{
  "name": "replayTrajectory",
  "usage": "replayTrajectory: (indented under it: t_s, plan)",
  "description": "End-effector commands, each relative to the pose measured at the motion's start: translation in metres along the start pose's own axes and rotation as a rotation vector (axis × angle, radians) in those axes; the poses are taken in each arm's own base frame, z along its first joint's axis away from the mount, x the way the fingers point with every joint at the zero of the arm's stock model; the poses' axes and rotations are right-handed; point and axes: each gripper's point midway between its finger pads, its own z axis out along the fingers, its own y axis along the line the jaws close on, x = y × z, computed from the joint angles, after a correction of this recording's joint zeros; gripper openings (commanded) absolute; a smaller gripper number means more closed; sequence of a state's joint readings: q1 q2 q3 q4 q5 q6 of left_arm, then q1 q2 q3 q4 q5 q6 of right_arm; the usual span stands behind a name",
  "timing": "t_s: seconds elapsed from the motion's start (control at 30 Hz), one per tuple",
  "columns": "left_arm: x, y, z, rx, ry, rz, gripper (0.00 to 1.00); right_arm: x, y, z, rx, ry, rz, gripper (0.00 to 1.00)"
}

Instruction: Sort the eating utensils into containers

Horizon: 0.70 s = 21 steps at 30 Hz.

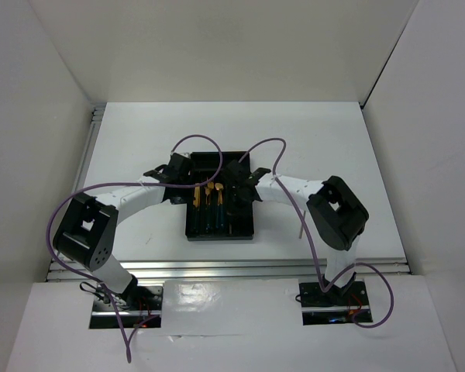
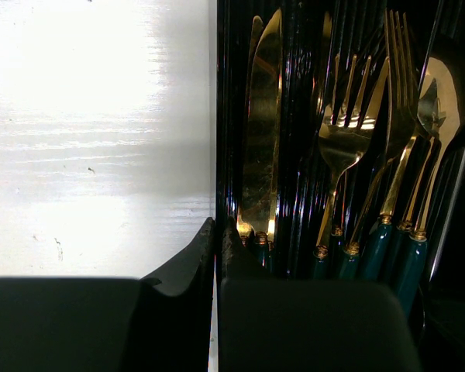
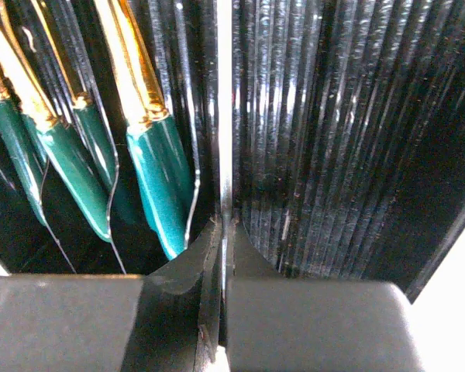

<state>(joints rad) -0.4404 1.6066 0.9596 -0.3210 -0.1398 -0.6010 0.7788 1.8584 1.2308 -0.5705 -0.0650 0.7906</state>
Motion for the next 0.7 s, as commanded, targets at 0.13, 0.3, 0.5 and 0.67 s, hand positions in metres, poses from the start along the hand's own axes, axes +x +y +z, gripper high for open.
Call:
replayTrajectory:
  t_s: [0.13, 0.3, 0.5, 0.67]
  plan:
    - [0.005, -0.007, 0.003, 0.046, 0.013, -0.009, 0.00, -0.004, 0.017, -0.003, -0.033, -0.027, -0.037, 0.00]
    - [0.005, -0.007, 0.003, 0.046, 0.013, -0.009, 0.00, -0.006, 0.020, -0.007, -0.033, -0.027, -0.037, 0.23]
    - [0.007, -0.006, 0.003, 0.041, 0.021, -0.008, 0.00, -0.008, 0.017, -0.008, -0.012, -0.035, -0.036, 0.36]
    - [0.007, -0.006, 0.003, 0.041, 0.021, -0.008, 0.00, -0.016, 0.025, -0.024, -0.024, -0.058, -0.049, 0.38]
